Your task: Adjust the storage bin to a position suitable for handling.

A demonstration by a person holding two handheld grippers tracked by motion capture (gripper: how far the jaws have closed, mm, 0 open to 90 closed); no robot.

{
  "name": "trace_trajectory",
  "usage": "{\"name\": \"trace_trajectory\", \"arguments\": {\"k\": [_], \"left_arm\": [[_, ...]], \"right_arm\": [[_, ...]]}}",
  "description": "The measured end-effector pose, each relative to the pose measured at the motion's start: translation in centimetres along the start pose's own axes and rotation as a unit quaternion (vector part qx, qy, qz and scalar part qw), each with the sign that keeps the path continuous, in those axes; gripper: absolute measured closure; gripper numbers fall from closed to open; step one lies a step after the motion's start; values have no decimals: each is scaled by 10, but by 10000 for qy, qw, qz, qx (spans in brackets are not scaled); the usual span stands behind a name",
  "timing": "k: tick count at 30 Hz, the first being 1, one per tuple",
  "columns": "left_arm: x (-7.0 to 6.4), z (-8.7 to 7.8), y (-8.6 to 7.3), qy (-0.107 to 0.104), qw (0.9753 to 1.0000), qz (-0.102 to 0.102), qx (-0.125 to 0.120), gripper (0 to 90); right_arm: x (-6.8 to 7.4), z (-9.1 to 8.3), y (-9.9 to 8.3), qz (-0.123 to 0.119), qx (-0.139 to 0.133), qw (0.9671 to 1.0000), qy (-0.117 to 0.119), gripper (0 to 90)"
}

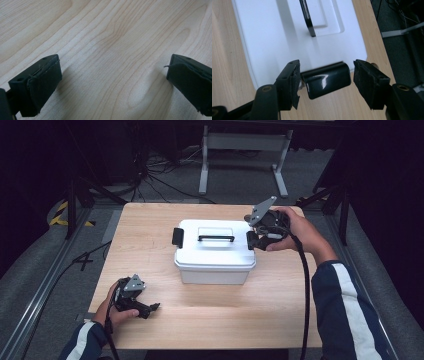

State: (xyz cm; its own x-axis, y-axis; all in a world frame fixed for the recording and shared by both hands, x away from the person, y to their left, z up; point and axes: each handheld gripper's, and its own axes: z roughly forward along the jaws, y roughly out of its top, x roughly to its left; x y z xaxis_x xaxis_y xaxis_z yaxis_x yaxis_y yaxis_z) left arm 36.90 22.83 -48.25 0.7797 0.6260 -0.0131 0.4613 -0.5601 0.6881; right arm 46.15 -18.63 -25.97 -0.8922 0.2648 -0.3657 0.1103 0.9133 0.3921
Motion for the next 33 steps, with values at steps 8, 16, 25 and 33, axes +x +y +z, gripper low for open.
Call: {"name": "trace_trajectory", "arguments": {"k": [8, 16, 25, 33], "left_arm": [[0, 0, 0, -6, 10000, -4, -1, 2], [0, 0, 0, -8, 10000, -5, 4, 2], [0, 0, 0, -11, 10000, 12, 7, 2], [0, 0, 0, -18, 10000, 5, 4, 2]], "right_arm": [[5, 12, 24, -228, 152, 9996, 105, 413], [10, 26, 44, -462, 251, 9985, 151, 439], [15, 37, 59, -597, 358, 9974, 208, 464], [19, 49, 69, -735, 460, 9958, 291, 535]]}}
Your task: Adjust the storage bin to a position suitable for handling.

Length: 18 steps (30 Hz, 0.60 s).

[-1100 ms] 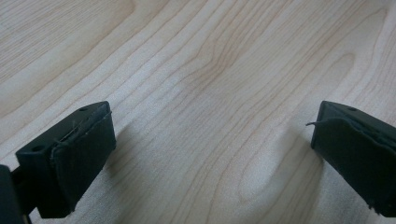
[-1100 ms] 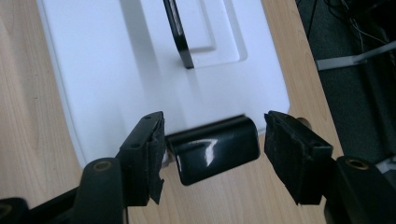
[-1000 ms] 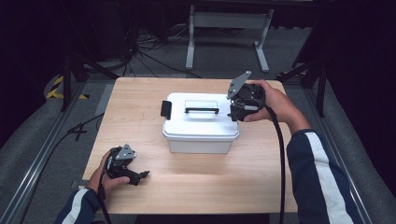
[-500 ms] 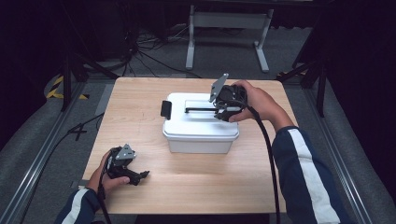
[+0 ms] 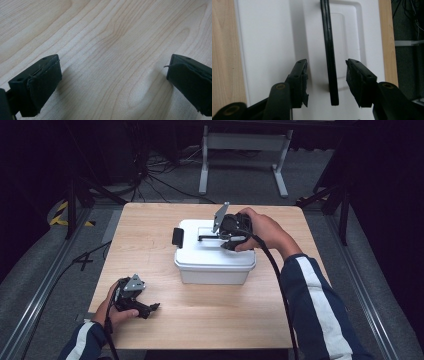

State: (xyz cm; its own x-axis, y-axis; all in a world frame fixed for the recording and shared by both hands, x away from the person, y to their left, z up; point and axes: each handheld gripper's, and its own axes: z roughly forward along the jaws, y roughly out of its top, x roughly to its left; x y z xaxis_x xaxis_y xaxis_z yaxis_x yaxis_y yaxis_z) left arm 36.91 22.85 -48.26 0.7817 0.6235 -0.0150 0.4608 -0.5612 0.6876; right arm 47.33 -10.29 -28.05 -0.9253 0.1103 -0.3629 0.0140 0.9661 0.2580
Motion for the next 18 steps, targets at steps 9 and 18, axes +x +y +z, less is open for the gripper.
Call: {"name": "trace_trajectory", "arguments": {"k": [9, 18], "left_arm": [[0, 0, 0, -9, 10000, 10, 1, 2], [1, 0, 0, -11, 10000, 25, 0, 2]], "right_arm": [[2, 2, 7, -163, -22, 9998, -75, 722], [3, 2, 14, -232, -100, 9993, -288, 823]]}}
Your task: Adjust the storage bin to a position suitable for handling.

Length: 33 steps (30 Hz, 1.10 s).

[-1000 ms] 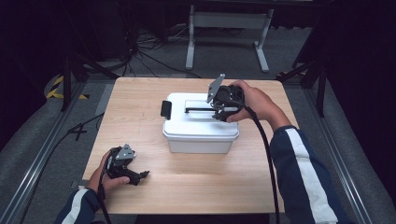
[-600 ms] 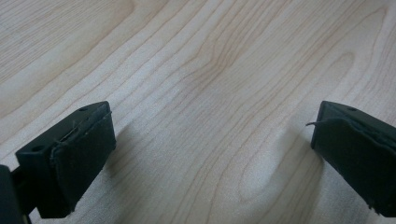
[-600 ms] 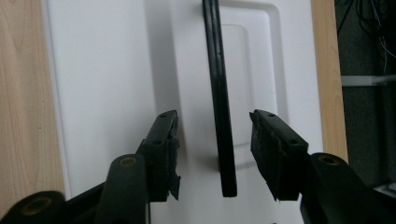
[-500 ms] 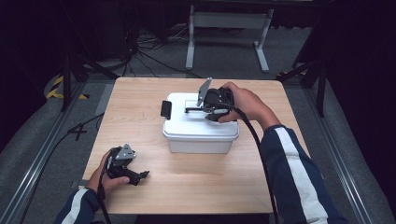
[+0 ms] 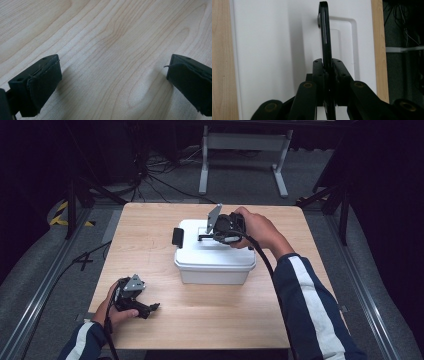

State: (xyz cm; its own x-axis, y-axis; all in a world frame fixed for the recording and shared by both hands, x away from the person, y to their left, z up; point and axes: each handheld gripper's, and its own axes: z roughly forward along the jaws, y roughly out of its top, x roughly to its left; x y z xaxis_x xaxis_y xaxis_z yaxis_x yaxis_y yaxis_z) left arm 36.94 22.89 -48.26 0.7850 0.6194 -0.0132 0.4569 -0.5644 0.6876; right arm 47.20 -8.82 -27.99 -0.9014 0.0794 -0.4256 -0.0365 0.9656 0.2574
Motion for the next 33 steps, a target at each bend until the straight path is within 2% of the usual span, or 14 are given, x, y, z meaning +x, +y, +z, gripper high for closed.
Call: {"name": "trace_trajectory", "arguments": {"k": [8, 10, 15, 22, 31, 32, 33], "left_arm": [[1, 0, 0, 8, 10000, 24, -31, 2], [1, 0, 0, 6, 10000, 30, -14, 2], [1, 1, 0, 4, 10000, 26, -36, 2], [1, 0, 0, 4, 10000, 25, -32, 2], [1, 0, 0, 4, 10000, 29, -23, 2], [1, 0, 0, 3, 10000, 26, -31, 2], [1, 0, 0, -15, 10000, 38, 8, 2]], "right_arm": [[2, -1, 3, -113, 16, 9999, -17, 840], [0, -2, 0, -37, -99, 9999, -10, 840], [0, -5, -1, 3, -178, 9998, -53, 840], [-3, -19, -5, 108, -390, 9990, -174, 842], [-5, -34, -11, 53, -503, 9984, -267, 844], [-4, -36, -12, 133, -483, 9984, -256, 843], [-5, -37, -14, 67, -520, 9983, -267, 843]]}}
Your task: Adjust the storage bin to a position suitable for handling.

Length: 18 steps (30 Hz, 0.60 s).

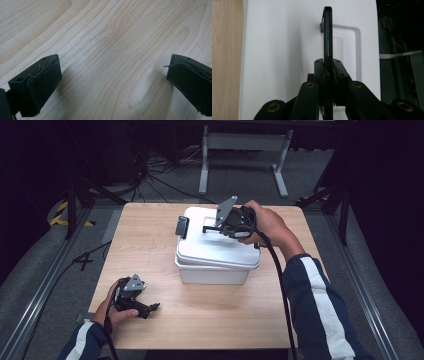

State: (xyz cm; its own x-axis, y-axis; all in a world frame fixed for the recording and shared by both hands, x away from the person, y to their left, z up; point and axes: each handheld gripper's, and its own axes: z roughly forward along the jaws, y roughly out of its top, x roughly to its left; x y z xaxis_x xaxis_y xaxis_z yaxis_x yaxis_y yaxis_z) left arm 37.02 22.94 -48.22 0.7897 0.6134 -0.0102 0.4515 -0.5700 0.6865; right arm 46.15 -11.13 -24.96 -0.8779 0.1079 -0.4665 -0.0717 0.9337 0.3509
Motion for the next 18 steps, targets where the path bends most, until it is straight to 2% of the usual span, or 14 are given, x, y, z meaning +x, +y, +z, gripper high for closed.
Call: {"name": "trace_trajectory", "arguments": {"k": [4, 9, 18], "left_arm": [[0, 0, 0, 0, 10000, -4, -4, 2], [0, 1, 0, 20, 10000, -10, -44, 2], [0, 1, 0, 19, 10000, -12, -38, 2]], "right_arm": [[0, -7, -7, 142, 9, 9999, -32, 843], [-2, -15, -17, 125, 15, 9999, -79, 841], [-3, -30, -43, 282, -11, 9995, -133, 841]]}}
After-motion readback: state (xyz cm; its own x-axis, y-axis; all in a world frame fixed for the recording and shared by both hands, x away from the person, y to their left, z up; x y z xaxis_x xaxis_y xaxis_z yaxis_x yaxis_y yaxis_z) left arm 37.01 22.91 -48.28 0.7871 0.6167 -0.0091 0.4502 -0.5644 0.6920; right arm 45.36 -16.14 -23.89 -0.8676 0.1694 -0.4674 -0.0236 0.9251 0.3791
